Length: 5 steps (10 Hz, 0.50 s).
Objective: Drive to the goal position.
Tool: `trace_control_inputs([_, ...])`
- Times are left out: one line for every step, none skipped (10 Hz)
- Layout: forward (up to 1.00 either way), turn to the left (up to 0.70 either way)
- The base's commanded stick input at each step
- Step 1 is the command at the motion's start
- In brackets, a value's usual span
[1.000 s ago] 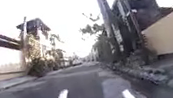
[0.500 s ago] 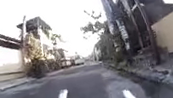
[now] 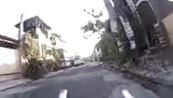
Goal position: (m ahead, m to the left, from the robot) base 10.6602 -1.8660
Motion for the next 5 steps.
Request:
trace_control_inputs([0.85, 0.0])
trace_control_inputs([0.85, 0.0])
trace_control_inputs([0.85, 0.0])
trace_control_inputs([0.85, -0.34])
trace_control_inputs([0.85, -0.34])
